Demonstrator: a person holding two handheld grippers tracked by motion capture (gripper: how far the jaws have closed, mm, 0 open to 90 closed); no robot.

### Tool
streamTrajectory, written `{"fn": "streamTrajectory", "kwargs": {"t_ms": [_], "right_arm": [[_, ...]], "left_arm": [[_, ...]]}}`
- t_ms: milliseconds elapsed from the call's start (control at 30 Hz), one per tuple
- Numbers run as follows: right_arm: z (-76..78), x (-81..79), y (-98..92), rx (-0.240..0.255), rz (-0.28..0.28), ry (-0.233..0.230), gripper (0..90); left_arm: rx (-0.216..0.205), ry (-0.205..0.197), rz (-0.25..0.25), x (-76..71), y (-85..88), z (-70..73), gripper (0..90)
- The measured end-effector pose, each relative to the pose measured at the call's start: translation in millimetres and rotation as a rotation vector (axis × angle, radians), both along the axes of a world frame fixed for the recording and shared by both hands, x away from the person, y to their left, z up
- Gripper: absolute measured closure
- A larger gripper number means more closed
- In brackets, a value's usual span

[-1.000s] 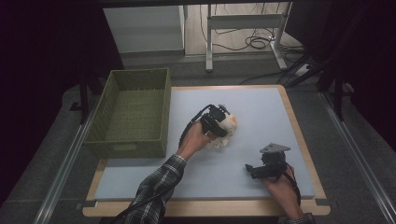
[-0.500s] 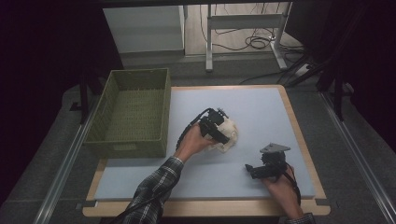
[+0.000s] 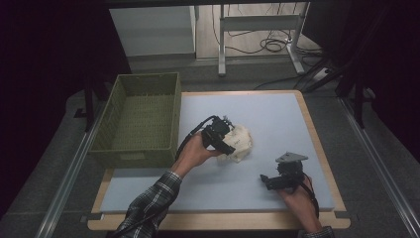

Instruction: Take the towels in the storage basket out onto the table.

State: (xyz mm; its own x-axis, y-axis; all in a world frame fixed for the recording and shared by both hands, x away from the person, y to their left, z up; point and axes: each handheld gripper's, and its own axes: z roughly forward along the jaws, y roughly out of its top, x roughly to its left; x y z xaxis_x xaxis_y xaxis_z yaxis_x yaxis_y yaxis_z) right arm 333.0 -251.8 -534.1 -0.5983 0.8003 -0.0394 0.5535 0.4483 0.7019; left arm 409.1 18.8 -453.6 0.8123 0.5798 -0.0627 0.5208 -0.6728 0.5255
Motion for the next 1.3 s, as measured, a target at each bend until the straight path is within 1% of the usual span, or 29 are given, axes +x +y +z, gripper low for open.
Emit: {"fn": "streamTrajectory", "kwargs": {"t_ms": [67, 100, 133, 167, 200, 233, 267, 300, 367, 400, 433, 467, 500, 533, 633, 800, 833, 867, 900, 933, 967, 1033, 1067, 1100, 1133, 1167, 1233, 1267, 1300], "right_arm": [[0.0, 0.0, 0.0, 0.000, 0.000, 0.000, 0.7], [0.0, 0.0, 0.0, 0.000, -0.001, 0.000, 0.7], [0.0, 0.1, 0.0, -0.001, 0.000, -0.001, 0.7], [0.0, 0.0, 0.1, 0.000, -0.001, 0.001, 0.7], [0.0, 0.0, 0.1, 0.000, -0.001, 0.001, 0.7], [0.0, 0.1, 0.0, -0.002, 0.000, -0.001, 0.7], [0.0, 0.1, 0.0, -0.002, 0.000, -0.001, 0.7], [-0.1, 0.1, 0.1, -0.002, 0.000, -0.001, 0.7], [0.0, 0.0, 0.1, -0.001, 0.000, -0.001, 0.7], [-0.1, 0.0, 0.1, -0.002, 0.000, -0.001, 0.7], [0.0, 0.1, 0.0, -0.001, 0.000, -0.001, 0.7], [0.0, 0.1, 0.0, -0.001, 0.000, -0.001, 0.7], [0.0, 0.1, 0.0, -0.001, 0.001, -0.001, 0.7], [0.0, 0.1, 0.0, -0.001, 0.001, -0.001, 0.7], [0.1, 0.2, -0.1, 0.001, 0.001, 0.002, 0.8], [0.7, 0.8, -0.6, -0.002, 0.009, 0.001, 2.6], [1.8, 1.2, -1.1, -0.003, 0.009, 0.003, 5.5], [3.9, 1.4, -2.1, -0.005, 0.008, 0.004, 12.6], [8.0, 1.6, -2.9, 0.001, 0.032, 0.008, 26.6], [8.0, 1.6, -2.9, 0.001, 0.032, 0.008, 26.6], [10.0, 2.6, -0.7, 0.012, 0.051, 0.021, 33.5], [10.8, 3.0, 1.3, 0.022, 0.066, 0.031, 36.6], [12.0, 4.4, 7.1, 0.054, 0.112, 0.058, 43.1], [12.0, 4.4, 7.1, 0.054, 0.112, 0.058, 43.1], [12.4, 5.1, 11.0, 0.061, 0.128, 0.069, 45.8], [13.2, 7.0, 20.4, 0.047, 0.157, 0.059, 48.4], [14.0, 8.5, 25.3, 0.045, 0.175, 0.065, 50.7], [16.4, 12.4, 35.8, 0.061, 0.211, 0.083, 54.4], [16.4, 12.4, 35.8, 0.061, 0.211, 0.083, 54.4]], "left_arm": [[-0.010, -0.008, -0.014, -5.2, 1.0, 0.8, 26.6], [-0.014, -0.017, -0.026, -8.2, 0.8, 1.3, 26.6], [-0.013, -0.034, -0.036, -12.7, -0.1, 1.5, 22.5], [0.009, -0.053, -0.037, -16.6, -2.0, 0.6, 21.5], [0.009, -0.053, -0.037, -16.6, -2.0, 0.6, 21.9], [0.036, -0.062, -0.029, -16.9, -4.7, -3.0, 23.7], [0.036, -0.062, -0.029, -16.9, -4.7, -3.0, 26.7], [0.053, -0.067, -0.023, -15.7, -6.2, -5.4, 26.7], [0.084, -0.075, -0.011, -12.2, -9.0, -11.0, 34.2], [0.096, -0.084, -0.009, -10.4, -9.6, -12.9, 41.8], [0.093, -0.089, -0.011, -6.7, -8.6, -13.7, 56.0], [0.076, -0.082, -0.001, -4.7, -6.7, -12.1, 61.5], [0.076, -0.082, -0.001, -4.7, -6.7, -12.1, 64.2], [0.048, -0.074, 0.019, -3.3, -4.7, -10.4, 64.2], [0.031, -0.076, 0.034, 1.6, 4.9, -1.1, 80.3], [-0.011, -0.082, 0.065, 4.9, 15.8, 7.0, 82.5], [-0.025, -0.082, 0.076, 5.5, 18.1, 8.6, 82.7], [-0.032, -0.083, 0.086, 6.4, 20.5, 10.2, 83.1], [-0.039, -0.082, 0.100, 7.5, 23.3, 11.8, 83.2], [-0.039, -0.082, 0.100, 7.5, 23.3, 11.8, 83.2], [-0.040, -0.089, 0.112, 9.0, 26.5, 13.4, 83.2], [-0.041, -0.086, 0.122, 9.7, 28.3, 14.0, 83.1], [-0.043, -0.086, 0.124, 10.3, 29.6, 14.3, 82.7], [-0.044, -0.086, 0.131, 10.8, 31.0, 14.5, 82.7], [-0.046, -0.088, 0.135, 11.2, 32.5, 14.6, 82.6], [-0.046, -0.086, 0.139, 11.2, 33.1, 14.5, 82.3], [-0.039, -0.087, 0.139, 12.3, 35.4, 14.2, 82.3], [-0.034, -0.085, 0.139, 13.2, 36.5, 13.4, 82.2], [-0.034, -0.085, 0.139, 13.2, 36.5, 13.4, 82.2]]}}
